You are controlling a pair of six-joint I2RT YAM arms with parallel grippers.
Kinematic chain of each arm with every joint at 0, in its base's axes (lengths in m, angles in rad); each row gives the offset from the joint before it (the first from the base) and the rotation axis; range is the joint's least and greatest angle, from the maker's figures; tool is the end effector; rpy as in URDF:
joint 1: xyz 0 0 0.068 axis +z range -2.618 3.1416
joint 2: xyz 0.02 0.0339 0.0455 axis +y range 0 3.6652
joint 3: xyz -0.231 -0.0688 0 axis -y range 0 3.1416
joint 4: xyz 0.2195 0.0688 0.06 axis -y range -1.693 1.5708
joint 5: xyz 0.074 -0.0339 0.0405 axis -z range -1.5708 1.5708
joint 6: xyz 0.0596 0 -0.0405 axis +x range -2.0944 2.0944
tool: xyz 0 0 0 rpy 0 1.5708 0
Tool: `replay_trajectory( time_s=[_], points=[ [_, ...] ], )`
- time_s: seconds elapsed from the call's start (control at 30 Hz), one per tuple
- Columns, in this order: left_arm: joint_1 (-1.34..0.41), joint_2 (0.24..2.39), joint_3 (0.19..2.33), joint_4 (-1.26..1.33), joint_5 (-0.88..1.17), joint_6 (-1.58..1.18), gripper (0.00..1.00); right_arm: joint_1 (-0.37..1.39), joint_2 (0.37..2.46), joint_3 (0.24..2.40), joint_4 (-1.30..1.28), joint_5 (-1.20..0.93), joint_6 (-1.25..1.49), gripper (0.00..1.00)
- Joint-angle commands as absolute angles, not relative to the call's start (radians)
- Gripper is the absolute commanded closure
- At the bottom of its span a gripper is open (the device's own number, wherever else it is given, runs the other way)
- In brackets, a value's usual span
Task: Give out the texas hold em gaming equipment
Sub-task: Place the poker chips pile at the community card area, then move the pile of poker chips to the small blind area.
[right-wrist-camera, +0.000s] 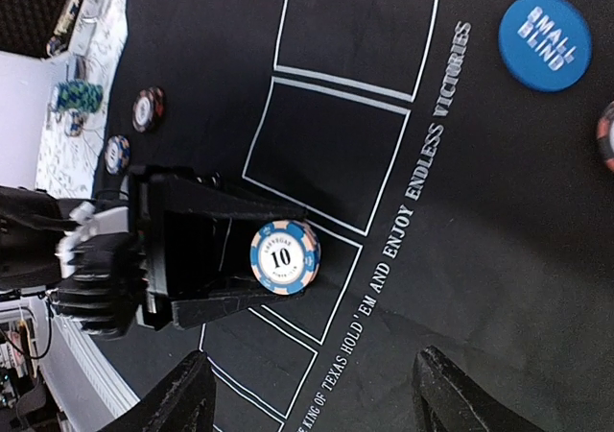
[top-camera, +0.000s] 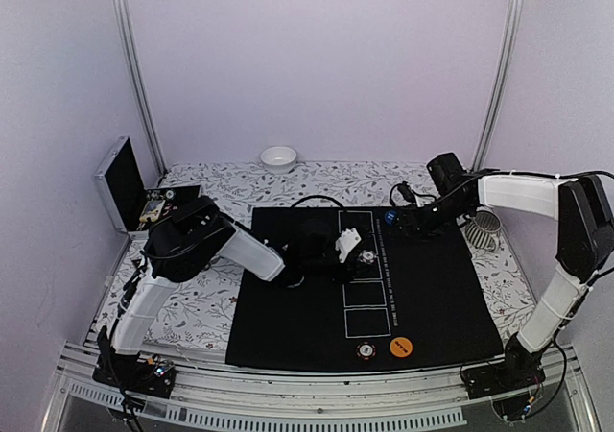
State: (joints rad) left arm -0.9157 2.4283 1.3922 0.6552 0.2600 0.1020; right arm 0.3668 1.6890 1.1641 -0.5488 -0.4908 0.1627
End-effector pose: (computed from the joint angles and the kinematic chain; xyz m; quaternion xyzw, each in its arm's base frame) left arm 0.2805 -0.3902 0.0574 0.4635 0.6818 -0.3185 0.4679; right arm 0.2957 0.1437 0.1736 -0.1552 0.9293 0.2897 0.1687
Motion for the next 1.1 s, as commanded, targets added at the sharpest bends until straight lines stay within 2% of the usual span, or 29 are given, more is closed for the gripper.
replay_trajectory(
  time_s=[0.0,0.3,0.37,0.5,0.6,0.7,0.8,0.93,1.07],
  points=[
    [-0.904,2.427,1.398,0.685,0.27,0.133,0.5,0.391,1.727,1.192,-0.52,-0.475,0.178,0.28],
    [-0.902,2.42,1.391,0.693,0.28,0.143,0.4,0.407,1.777,1.201,-0.514,-0.471,0.179,0.28],
    [-0.909,2.399,1.379,0.7,0.298,0.166,0.33,0.412,1.782,1.201,-0.514,-0.461,0.179,0.28],
    [-0.941,2.342,1.352,0.726,0.301,0.236,0.12,0.416,1.773,1.201,-0.512,-0.446,0.187,0.24],
    [-0.959,2.297,1.332,0.753,0.24,0.256,0.02,0.416,1.757,1.235,-0.513,-0.422,0.191,0.19],
    [-0.956,2.236,1.298,0.785,0.218,0.227,0.02,0.417,1.745,1.25,-0.526,-0.387,0.192,0.13],
    [-0.958,2.15,1.242,0.785,0.218,0.222,0.02,0.416,1.744,1.274,-0.551,-0.358,0.187,0.02],
    [-0.959,1.992,1.116,0.748,0.282,0.199,0.02,0.416,1.745,1.311,-0.576,-0.326,0.179,0.0],
    [-0.959,1.808,0.999,0.608,0.293,0.163,0.03,0.418,1.749,1.332,-0.586,-0.307,0.172,0.02]
  ],
)
